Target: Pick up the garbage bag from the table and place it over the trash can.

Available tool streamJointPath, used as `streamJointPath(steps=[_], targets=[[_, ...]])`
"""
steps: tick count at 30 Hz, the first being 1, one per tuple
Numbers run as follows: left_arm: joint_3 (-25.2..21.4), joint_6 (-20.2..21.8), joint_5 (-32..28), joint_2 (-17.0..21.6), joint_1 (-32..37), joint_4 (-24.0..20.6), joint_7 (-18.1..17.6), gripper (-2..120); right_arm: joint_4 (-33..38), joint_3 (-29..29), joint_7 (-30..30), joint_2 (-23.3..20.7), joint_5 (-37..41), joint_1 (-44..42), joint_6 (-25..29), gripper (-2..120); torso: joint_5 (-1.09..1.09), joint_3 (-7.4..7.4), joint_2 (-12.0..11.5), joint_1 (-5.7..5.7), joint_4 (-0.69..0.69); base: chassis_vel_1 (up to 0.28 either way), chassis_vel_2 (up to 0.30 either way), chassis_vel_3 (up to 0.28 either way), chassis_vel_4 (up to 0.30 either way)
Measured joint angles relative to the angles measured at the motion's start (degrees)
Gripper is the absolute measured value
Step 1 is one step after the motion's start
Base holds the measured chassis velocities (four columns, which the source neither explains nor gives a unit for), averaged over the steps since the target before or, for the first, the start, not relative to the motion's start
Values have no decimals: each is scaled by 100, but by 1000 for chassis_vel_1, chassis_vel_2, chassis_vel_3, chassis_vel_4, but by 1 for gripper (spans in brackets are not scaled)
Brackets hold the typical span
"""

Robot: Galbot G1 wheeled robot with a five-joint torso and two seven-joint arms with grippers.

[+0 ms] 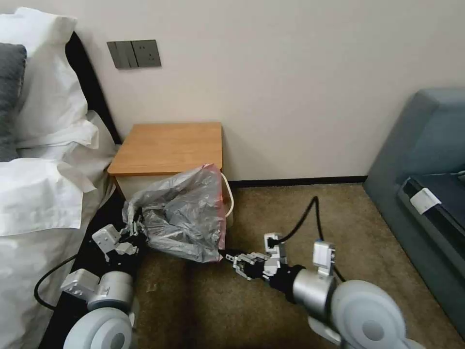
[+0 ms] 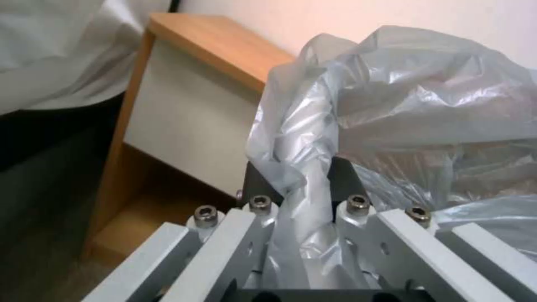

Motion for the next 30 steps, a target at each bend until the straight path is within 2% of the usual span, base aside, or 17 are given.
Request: streamJointPath(steps=[1, 2, 5, 7, 10, 11, 14, 16, 22, 24, 27, 30], targets=[[-8, 0, 15, 13, 1, 9, 103, 8, -44, 158, -216, -62, -82, 2, 26, 50, 0, 0, 0, 0, 0, 0, 0, 0, 0], [-8, 0, 15, 13, 1, 9, 103, 8, -44, 158, -216, -62, -82, 2, 26, 50, 0, 0, 0, 0, 0, 0, 0, 0, 0], [-14, 0, 51, 56, 10, 28, 355, 8, -186, 313, -520, -263, -11, 237, 77, 64, 0, 0, 0, 0, 0, 0, 0, 0, 0], [-13, 0, 69, 69, 19, 31, 440, 8, -248, 293, -560, -330, 89, 359, 86, 68, 0, 0, 0, 0, 0, 0, 0, 0, 0], [-10, 1, 111, 90, 55, 31, 626, 8, -437, 71, -578, -487, 411, 709, 140, 84, 0, 0, 0, 0, 2, 0, 0, 0, 0], [-10, 1, 111, 90, 55, 31, 626, 8, -437, 71, -578, -487, 411, 709, 140, 84, 0, 0, 0, 0, 2, 0, 0, 0, 0], [-12, 3, 128, 90, 89, 25, 680, 8, -401, -110, -467, -515, 840, 774, 143, 96, 0, 0, 0, 0, 2, 0, 0, 0, 0], [-13, 4, 132, 90, 101, 13, 689, 8, -366, -168, -430, -515, 927, 763, 144, 96, -1, 0, 0, 0, 2, 0, 0, 0, 0], [-24, 5, 135, 89, 109, 4, 686, 8, -266, -234, -373, -572, 905, 628, 87, 72, 0, 0, 0, 0, 1, 0, 0, 0, 0], [-34, 6, 135, 90, 107, 4, 683, 8, -263, -173, -372, -599, 903, 597, 77, 72, 0, 0, 0, 0, 1, 0, 0, 0, 0], [-82, 6, 126, 99, 106, 14, 675, 8, -184, 263, -365, -770, 1096, 423, 42, 85, 0, 0, 0, 0, 1, 0, 0, 0, 0], [-98, 3, 118, 108, 106, 32, 673, 8, -28, 541, -300, -910, 1405, 326, 38, 89, 0, 0, 0, 0, 0, 0, 0, 0, 0]])
